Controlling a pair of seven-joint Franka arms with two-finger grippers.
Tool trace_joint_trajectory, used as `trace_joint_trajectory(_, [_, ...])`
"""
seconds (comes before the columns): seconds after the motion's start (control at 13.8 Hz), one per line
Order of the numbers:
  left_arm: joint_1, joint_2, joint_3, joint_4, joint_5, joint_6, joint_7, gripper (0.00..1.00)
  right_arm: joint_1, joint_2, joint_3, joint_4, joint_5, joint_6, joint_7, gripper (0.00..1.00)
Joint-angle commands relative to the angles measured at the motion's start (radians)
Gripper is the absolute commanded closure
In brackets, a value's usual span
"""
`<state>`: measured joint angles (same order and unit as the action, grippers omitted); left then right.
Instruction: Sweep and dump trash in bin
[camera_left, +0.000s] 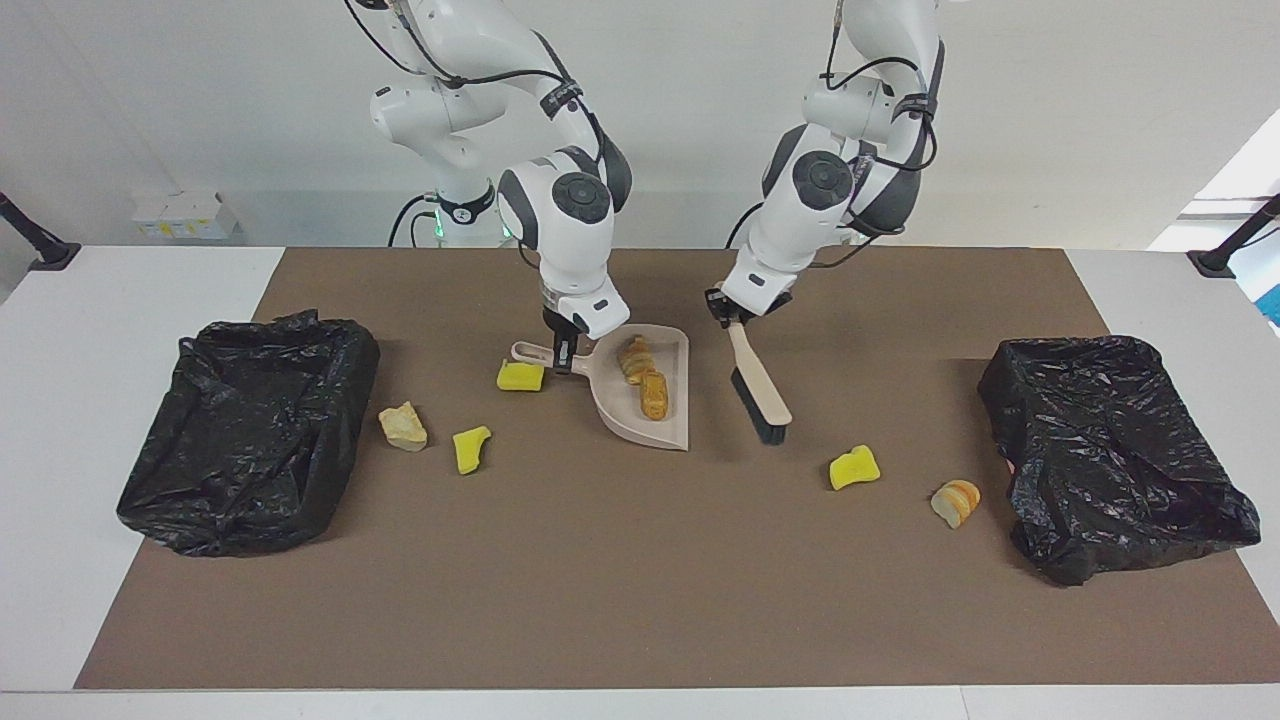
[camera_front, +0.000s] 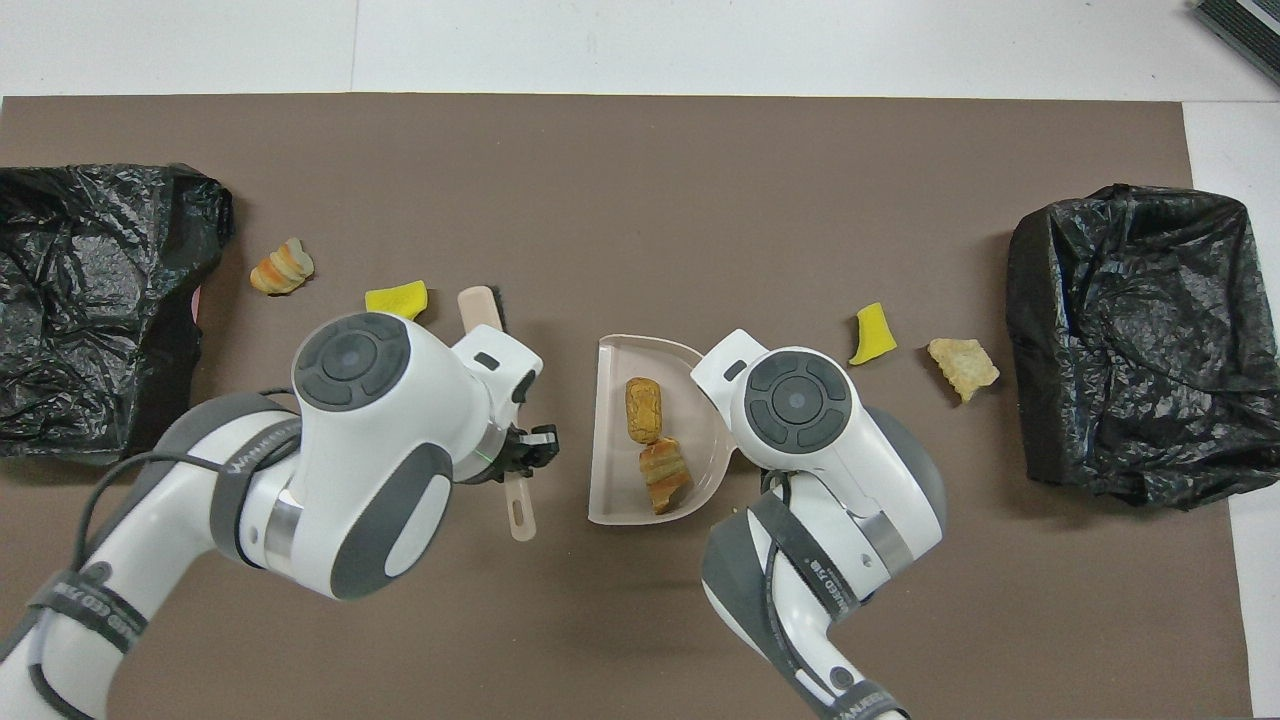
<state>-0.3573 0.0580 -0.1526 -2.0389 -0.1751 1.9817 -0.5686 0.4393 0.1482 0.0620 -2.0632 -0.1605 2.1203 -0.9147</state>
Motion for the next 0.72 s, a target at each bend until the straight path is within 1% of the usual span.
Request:
trace_joint_trajectory(0.0, [0.119, 0.094, -0.008, 0.133, 0.084, -0.087, 0.091, 1.00, -0.002, 0.005, 0.006, -0.005, -0.011, 0.015, -0.003, 1.00])
trace_joint_trajectory(0.14, [0.210, 0.146, -0.008, 0.215, 0.121, -0.136, 0.160, 1.00, -0.002, 0.005, 0.006, -0.005, -0.011, 0.015, -0.001, 1.00])
trace_joint_trajectory(0.29, [0.286, 0.178, -0.008, 0.262, 0.149, -0.153, 0.220, 1.00, -0.002, 0.005, 0.006, -0.005, -0.011, 0.015, -0.001, 1.00])
trace_joint_trajectory(0.36, [0.328, 0.213, -0.010, 0.314, 0.149, -0.188, 0.269, 1.00, -0.002, 0.005, 0.006, -0.005, -0.011, 0.013, 0.002, 1.00])
trace_joint_trajectory(0.43, [0.346, 0.251, -0.008, 0.386, 0.151, -0.237, 0.297, 1.00, -0.002, 0.005, 0.006, -0.005, -0.011, 0.013, 0.010, 1.00])
trace_joint_trajectory(0.51, [0.369, 0.285, -0.008, 0.437, 0.175, -0.271, 0.303, 1.00, -0.002, 0.005, 0.006, -0.005, -0.011, 0.013, 0.011, 1.00])
trace_joint_trajectory(0.58, [0.392, 0.308, -0.010, 0.459, 0.212, -0.280, 0.308, 1.00, -0.002, 0.005, 0.006, -0.005, -0.011, 0.013, 0.011, 1.00])
trace_joint_trajectory(0.65, [0.423, 0.315, -0.008, 0.462, 0.230, -0.279, 0.340, 1.00, -0.002, 0.005, 0.006, -0.005, -0.011, 0.013, 0.011, 1.00])
